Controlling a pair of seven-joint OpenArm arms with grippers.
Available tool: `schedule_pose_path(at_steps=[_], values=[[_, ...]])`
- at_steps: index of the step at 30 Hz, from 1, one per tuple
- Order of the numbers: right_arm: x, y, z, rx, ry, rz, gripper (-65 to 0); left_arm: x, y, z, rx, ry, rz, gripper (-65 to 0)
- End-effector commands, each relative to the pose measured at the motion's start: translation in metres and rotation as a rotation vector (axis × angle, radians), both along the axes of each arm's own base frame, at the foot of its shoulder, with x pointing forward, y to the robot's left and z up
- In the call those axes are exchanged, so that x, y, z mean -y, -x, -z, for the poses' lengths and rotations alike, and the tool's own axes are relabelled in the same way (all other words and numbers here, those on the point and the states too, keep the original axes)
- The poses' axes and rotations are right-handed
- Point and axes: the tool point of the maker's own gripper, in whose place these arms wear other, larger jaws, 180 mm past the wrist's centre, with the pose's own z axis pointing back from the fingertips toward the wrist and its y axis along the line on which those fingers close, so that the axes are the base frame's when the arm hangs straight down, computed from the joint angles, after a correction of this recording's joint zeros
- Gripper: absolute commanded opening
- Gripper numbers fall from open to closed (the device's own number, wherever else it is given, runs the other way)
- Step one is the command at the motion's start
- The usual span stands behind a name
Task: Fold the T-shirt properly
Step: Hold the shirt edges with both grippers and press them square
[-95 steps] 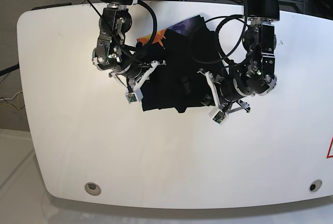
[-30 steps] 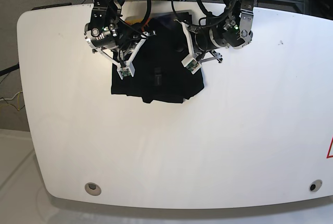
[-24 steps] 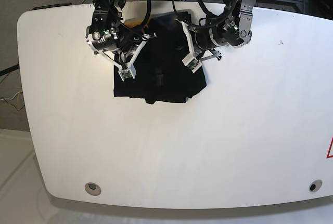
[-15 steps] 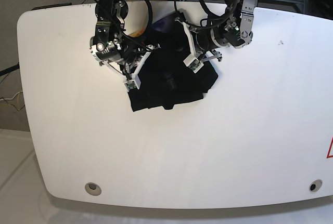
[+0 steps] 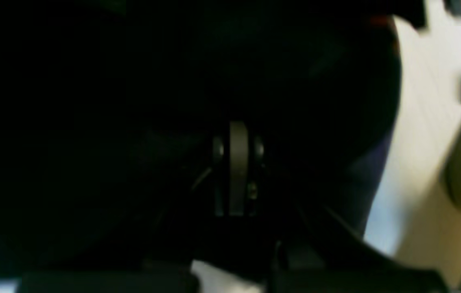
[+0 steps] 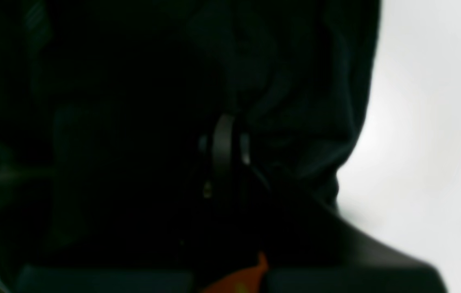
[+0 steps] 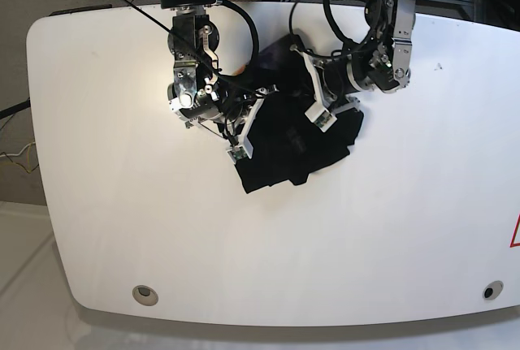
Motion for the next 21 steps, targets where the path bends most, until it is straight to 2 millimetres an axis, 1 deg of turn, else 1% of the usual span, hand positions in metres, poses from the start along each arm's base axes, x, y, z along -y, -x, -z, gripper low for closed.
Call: schedule_pose_path(at_steps=[1, 5, 8, 11, 15, 18, 21], values=[[-0.009, 0.014, 0.014, -0.072, -0.007, -0.028, -65.0, -0.035, -0.007, 0.017, -0.038, -0.140, -0.034, -65.0], [-0.010, 0.012, 0.016, -0.063, -0.016, -0.022, -65.0, -0.050, -0.019, 0.017, -0.029, -0.165, -0.047, -65.0], [-0.009, 0.008, 0.015, -0.052, -0.014, -0.019, -65.0, -0.056, -0.026, 0.016, -0.023, -0.177, -0.050, -65.0], [-0.002, 0.003, 0.014, -0.038, 0.031, -0.020, -65.0, -0.057, -0.034, 0.012, 0.000, -0.170, -0.057, -65.0], [0.007, -0.005, 0.013, -0.017, 0.084, -0.021, -65.0, -0.061, -0.038, 0.010, 0.027, -0.167, -0.062, -65.0], [0.007, -0.013, 0.011, 0.006, 0.092, -0.019, -65.0, -0.061, -0.040, 0.009, 0.034, -0.162, -0.064, -65.0], [0.007, -0.019, 0.014, -0.005, 0.090, -0.001, -65.0, -0.062, -0.047, 0.008, 0.037, -0.165, -0.067, -65.0]])
